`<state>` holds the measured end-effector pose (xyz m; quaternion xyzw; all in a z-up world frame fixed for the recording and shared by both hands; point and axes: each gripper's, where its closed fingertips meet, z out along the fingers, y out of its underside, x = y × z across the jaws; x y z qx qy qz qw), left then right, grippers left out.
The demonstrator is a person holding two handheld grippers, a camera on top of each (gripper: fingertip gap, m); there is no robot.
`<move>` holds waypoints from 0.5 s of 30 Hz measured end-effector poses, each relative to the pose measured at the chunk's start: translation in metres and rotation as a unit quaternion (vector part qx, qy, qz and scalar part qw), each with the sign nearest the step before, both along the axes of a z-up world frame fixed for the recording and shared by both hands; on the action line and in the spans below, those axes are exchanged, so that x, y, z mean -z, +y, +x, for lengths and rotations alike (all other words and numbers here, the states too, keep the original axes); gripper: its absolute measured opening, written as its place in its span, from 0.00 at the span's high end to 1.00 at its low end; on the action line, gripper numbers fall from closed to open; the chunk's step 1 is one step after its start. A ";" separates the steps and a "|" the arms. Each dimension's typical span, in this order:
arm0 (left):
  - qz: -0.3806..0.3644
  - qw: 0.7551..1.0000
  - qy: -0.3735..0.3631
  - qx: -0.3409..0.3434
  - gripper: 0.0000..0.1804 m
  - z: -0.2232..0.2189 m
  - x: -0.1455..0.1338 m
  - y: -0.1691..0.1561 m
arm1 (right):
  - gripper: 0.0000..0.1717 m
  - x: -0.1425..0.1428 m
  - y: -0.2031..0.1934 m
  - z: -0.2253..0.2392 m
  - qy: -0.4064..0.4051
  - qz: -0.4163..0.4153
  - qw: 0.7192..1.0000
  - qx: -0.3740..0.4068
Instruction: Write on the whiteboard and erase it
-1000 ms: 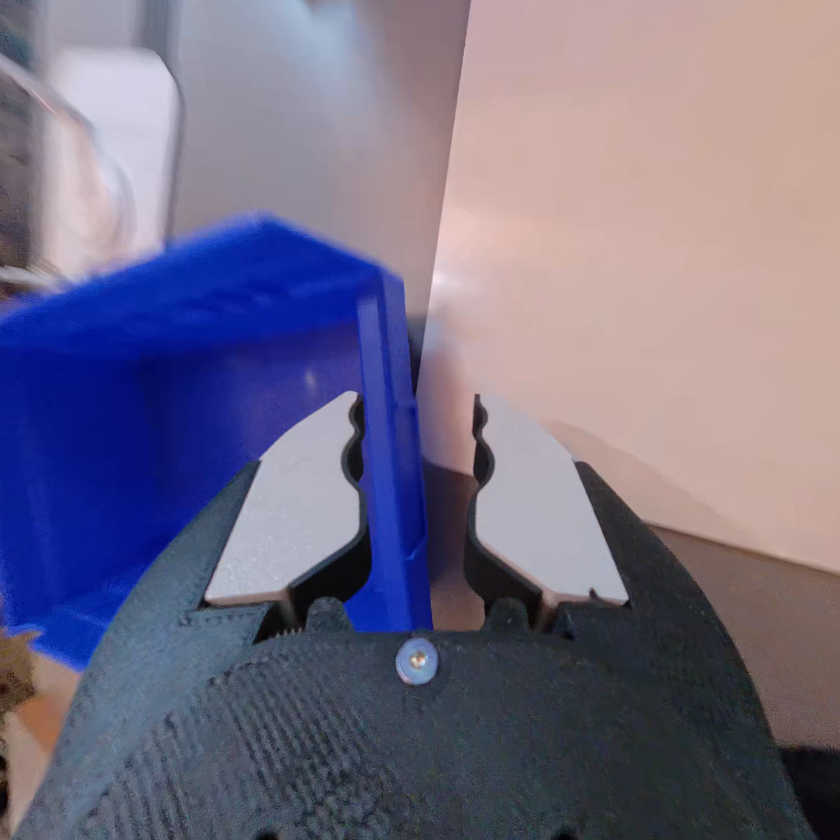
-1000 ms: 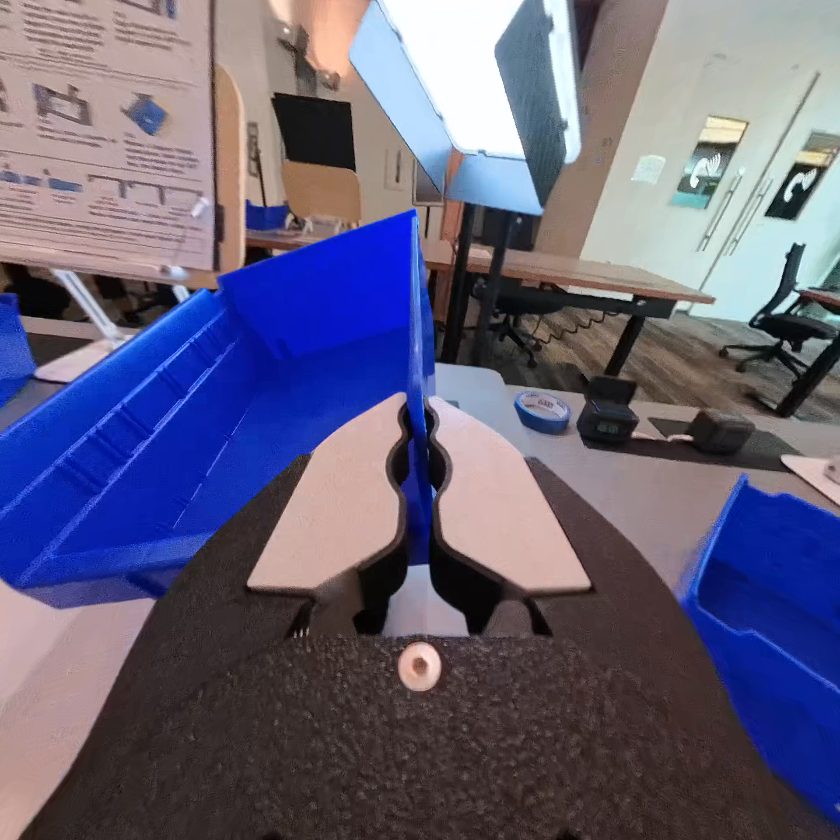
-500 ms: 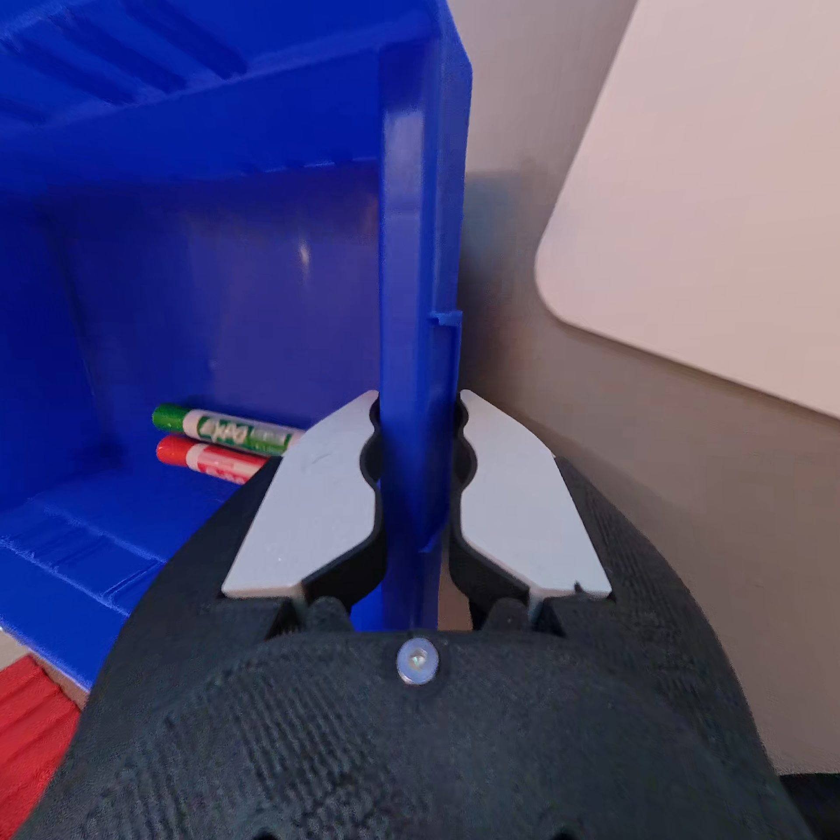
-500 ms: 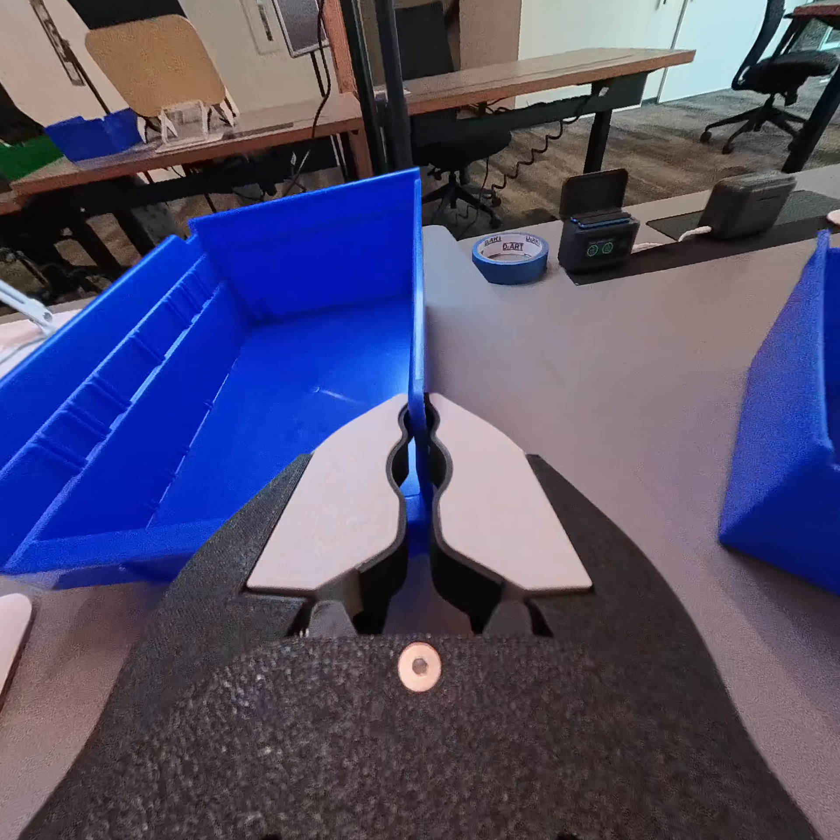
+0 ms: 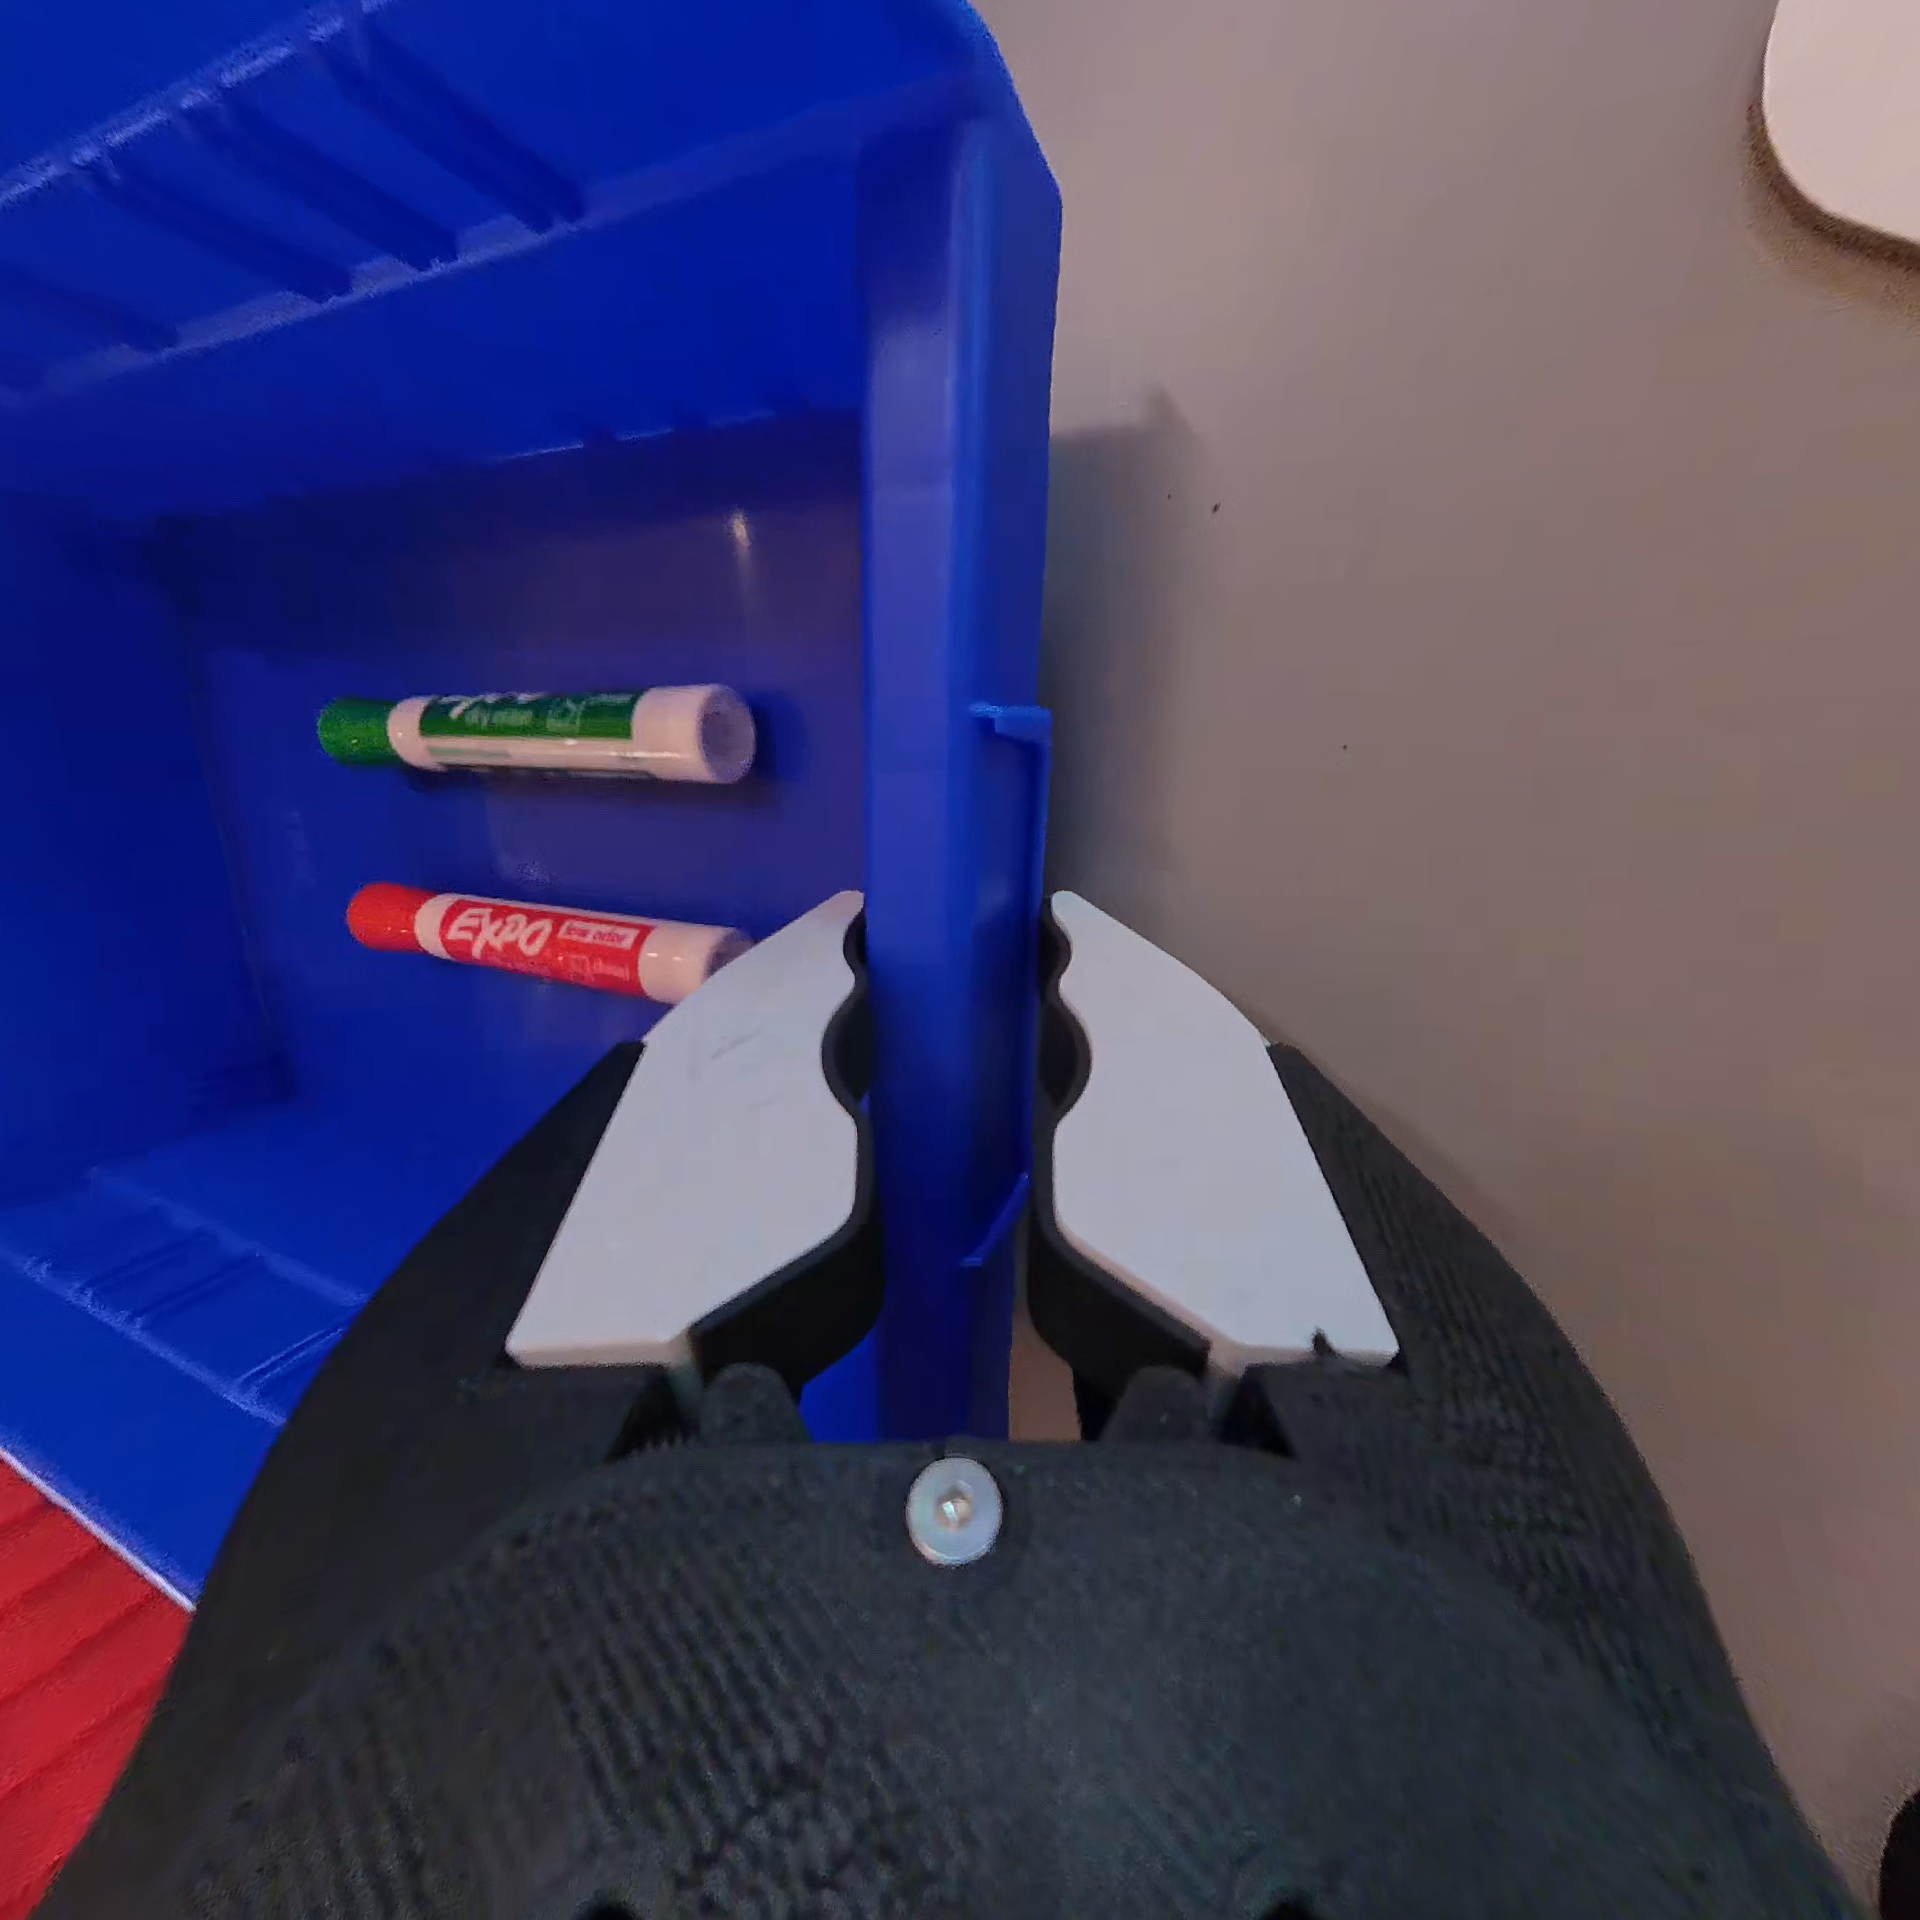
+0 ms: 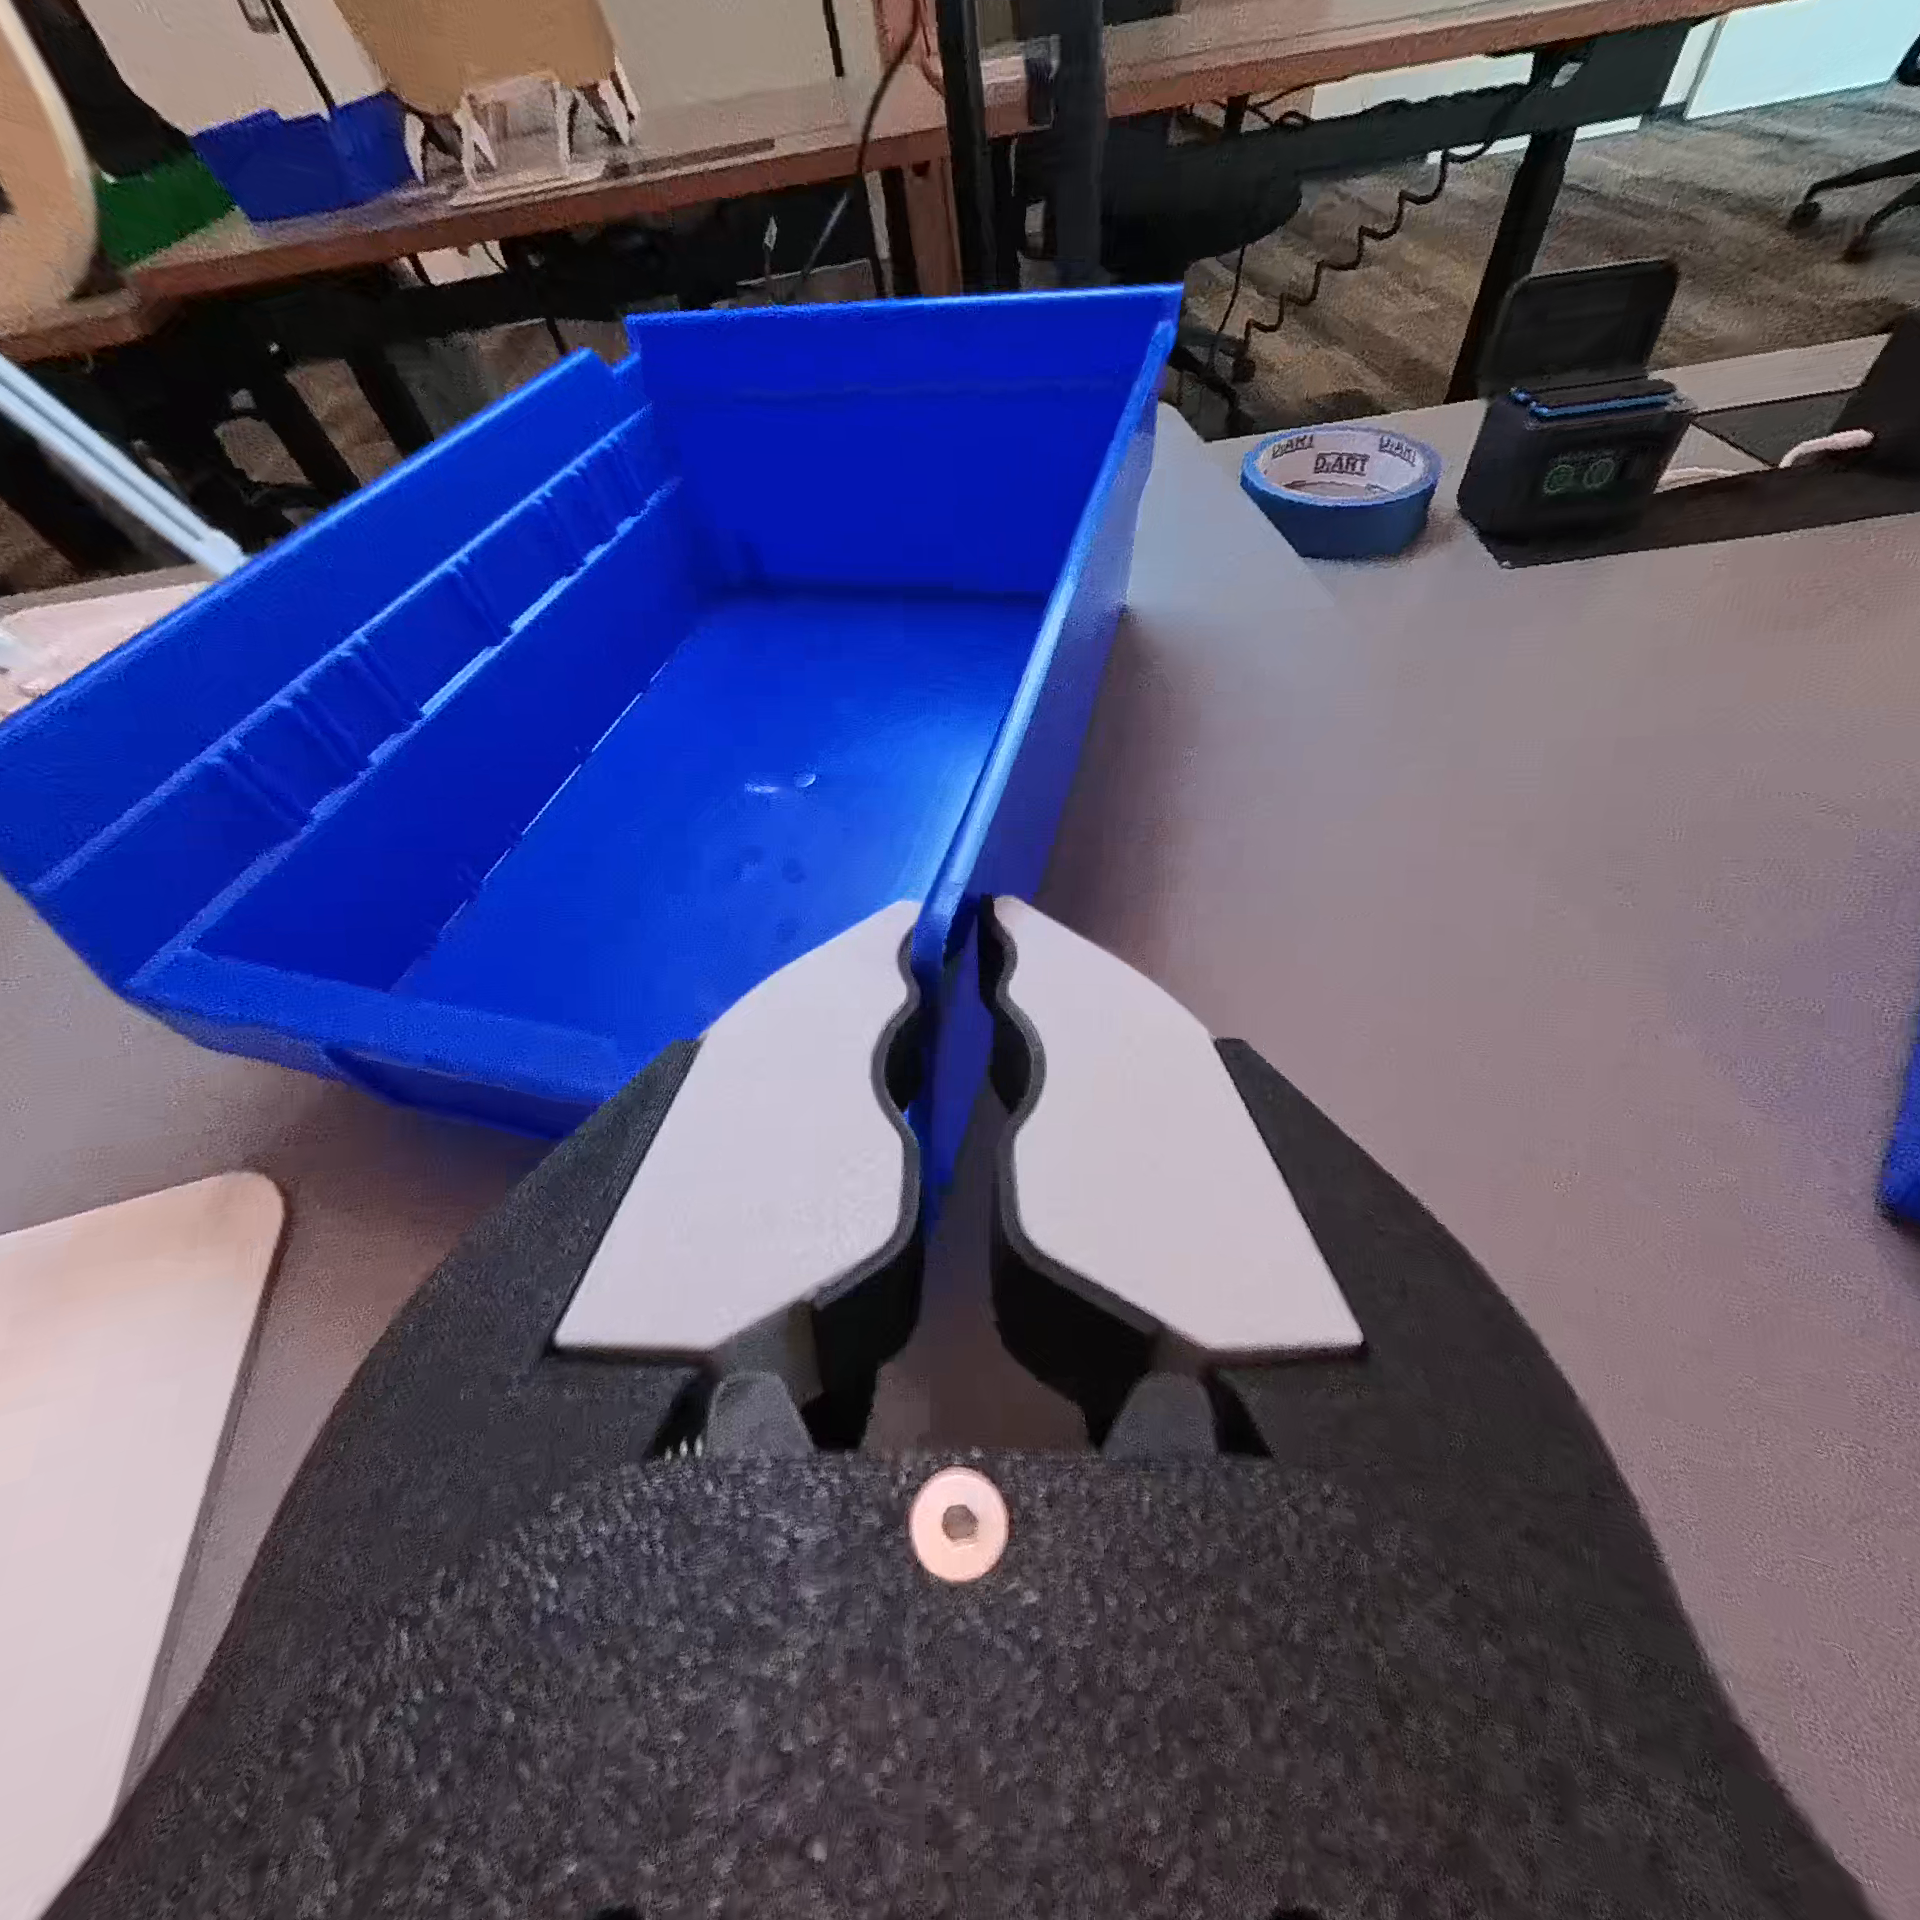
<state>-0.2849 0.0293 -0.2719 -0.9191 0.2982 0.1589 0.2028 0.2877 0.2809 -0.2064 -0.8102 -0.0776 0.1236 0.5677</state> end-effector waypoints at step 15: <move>0.020 0.995 -0.086 -0.036 0.84 -0.031 -0.014 -0.020 | 0.69 -0.093 -0.080 -0.108 -0.114 0.216 0.949 -0.201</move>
